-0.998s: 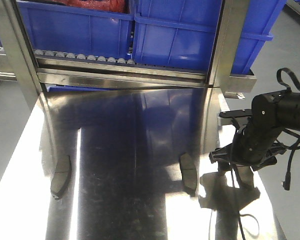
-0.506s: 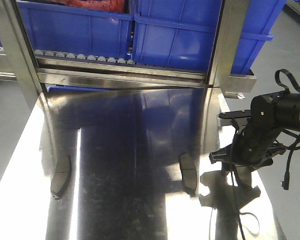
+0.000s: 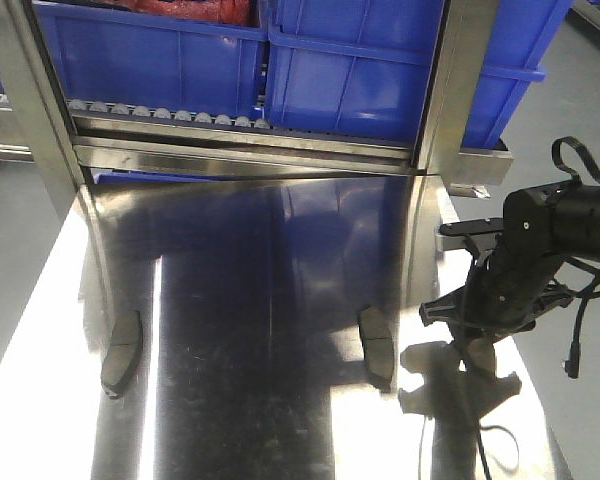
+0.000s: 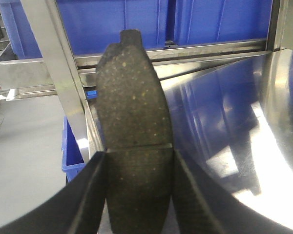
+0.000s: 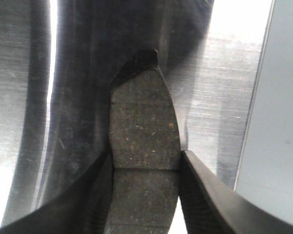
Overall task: Move and align brake pads A on conveyor
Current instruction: 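Lower the right gripper over the brake pad and close on it, then lift the brake pad off the table with the right gripper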
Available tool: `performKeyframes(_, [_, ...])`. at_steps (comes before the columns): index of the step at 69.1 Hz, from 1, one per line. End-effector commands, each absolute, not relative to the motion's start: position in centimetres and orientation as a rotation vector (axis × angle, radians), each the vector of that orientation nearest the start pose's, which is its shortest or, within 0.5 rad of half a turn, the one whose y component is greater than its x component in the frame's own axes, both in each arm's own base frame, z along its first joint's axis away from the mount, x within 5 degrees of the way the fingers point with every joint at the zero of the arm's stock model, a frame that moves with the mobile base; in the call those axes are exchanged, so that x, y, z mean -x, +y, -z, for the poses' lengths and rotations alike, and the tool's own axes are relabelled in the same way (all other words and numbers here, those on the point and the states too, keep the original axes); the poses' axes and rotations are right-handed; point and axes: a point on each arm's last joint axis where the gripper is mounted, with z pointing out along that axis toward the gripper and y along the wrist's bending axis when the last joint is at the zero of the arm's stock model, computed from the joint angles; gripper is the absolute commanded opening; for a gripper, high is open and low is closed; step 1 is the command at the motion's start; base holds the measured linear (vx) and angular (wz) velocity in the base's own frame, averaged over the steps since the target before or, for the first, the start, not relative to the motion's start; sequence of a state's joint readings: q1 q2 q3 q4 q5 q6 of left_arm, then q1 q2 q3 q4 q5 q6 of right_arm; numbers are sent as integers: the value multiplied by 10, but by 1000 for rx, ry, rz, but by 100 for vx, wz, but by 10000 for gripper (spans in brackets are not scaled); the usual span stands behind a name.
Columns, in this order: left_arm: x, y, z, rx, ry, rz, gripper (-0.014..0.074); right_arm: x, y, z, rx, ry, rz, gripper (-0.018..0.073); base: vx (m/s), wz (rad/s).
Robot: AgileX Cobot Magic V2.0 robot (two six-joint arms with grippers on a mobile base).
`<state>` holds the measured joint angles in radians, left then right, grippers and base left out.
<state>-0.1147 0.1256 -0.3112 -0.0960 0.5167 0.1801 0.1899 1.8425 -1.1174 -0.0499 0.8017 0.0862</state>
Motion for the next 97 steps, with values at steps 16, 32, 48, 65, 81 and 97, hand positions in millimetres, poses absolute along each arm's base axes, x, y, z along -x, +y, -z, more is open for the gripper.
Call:
performKeyframes(16, [-48,-10,-282,-195,1677,73,94,-323,58,-255,216,2657,-18,-8,0,0])
performKeyframes(32, [-48,-10,-282,-195,1677,73,94,-284,52,-310,198,2336,-64,-4,0,0])
performKeyframes(48, [-48,-10,-282,-195,1677,73,94,-211,38,-325,187,2113,-85,-5,0,0])
performKeyframes(65, [-48,-10,-282,-195,1677,73,94,-143,23,-320,219,1964,-28,-5,0,0])
performKeyframes(81, [-48,-10,-282,-195,1677,73,94,-93,13,-312,202,1772,-39,-5,0,0])
performKeyframes(97, [-48,-10,-282,-195,1677,73,94,-72,10,-309,189,1672,-47,-5,0,0])
